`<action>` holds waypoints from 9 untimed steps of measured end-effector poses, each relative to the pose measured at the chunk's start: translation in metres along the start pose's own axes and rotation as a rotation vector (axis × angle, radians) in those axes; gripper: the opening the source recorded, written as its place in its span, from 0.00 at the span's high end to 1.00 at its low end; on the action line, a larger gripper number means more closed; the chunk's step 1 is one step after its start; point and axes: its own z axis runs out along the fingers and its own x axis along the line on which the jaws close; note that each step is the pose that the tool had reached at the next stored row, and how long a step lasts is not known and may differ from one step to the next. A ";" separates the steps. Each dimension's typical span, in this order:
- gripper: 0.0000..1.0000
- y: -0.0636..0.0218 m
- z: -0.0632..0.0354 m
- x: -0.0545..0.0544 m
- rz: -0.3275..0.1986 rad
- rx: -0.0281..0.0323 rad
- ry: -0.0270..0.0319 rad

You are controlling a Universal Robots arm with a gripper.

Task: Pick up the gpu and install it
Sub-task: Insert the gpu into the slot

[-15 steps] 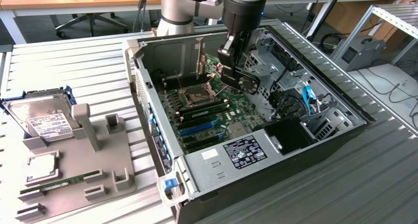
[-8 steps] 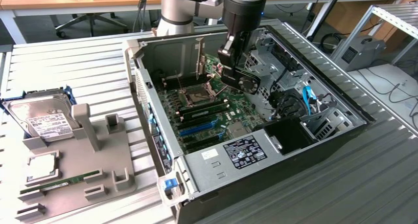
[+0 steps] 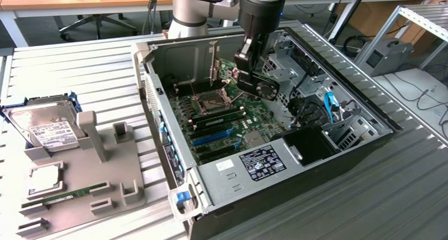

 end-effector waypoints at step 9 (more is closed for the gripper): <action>0.74 0.0000 0.0000 0.000 -0.027 0.0027 0.0004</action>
